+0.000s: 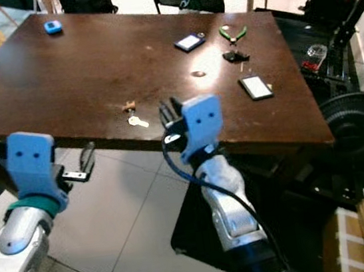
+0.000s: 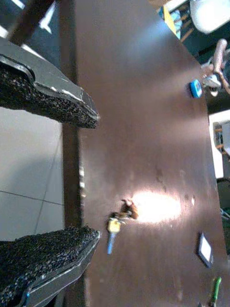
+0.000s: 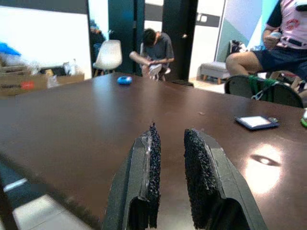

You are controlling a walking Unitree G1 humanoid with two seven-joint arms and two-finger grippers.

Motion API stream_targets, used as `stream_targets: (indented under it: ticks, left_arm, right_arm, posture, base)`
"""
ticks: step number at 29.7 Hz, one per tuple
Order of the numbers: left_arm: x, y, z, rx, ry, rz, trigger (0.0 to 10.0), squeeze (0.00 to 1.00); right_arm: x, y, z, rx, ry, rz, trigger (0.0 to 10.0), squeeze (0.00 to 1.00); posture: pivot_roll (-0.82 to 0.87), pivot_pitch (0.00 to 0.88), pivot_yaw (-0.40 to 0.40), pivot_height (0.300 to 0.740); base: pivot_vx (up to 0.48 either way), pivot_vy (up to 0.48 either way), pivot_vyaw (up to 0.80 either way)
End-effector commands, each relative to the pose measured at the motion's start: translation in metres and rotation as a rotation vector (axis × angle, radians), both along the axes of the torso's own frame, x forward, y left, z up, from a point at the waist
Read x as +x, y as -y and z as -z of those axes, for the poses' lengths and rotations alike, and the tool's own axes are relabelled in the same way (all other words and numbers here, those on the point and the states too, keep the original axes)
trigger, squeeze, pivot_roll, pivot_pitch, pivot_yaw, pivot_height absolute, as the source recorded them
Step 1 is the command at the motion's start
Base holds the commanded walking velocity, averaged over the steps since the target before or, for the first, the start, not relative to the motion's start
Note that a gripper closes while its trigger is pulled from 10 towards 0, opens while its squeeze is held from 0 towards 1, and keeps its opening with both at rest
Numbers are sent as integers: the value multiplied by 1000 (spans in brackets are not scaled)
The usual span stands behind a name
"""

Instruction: Hang keys on a hook

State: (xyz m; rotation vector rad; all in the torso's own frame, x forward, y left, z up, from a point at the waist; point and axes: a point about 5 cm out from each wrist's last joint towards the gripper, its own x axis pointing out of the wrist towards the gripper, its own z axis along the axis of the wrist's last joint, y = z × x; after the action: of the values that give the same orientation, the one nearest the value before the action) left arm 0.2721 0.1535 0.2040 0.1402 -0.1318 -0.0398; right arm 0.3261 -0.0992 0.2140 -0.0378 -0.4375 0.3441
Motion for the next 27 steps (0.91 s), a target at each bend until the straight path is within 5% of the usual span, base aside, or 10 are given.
stream_targets:
  ticks: [1,16,23,27]
  left_arm:
    - [-1,3,2,2,-4,7,10000,0]
    - [-2,4,4,-2,-14,25,10000,0]
    - [-8,16,17,53,-80,182,10000,0]
    - [-16,26,37,162,-207,347,10000,0]
  right_arm:
    - [-1,3,3,5,-11,10,10000,0]
    - [0,6,5,7,-18,19,10000,0]
    - [3,8,9,-2,-42,24,10000,0]
    - [5,4,28,-66,-150,-36,10000,0]
  posture:
    - [-27,89,70,740]
    - [-28,88,71,740]
    - [-29,82,73,740]
    - [-25,80,72,740]
  base:
    - [465,0,0]
    - [370,0,0]
    - [0,0,0]
    - [0,0,0]
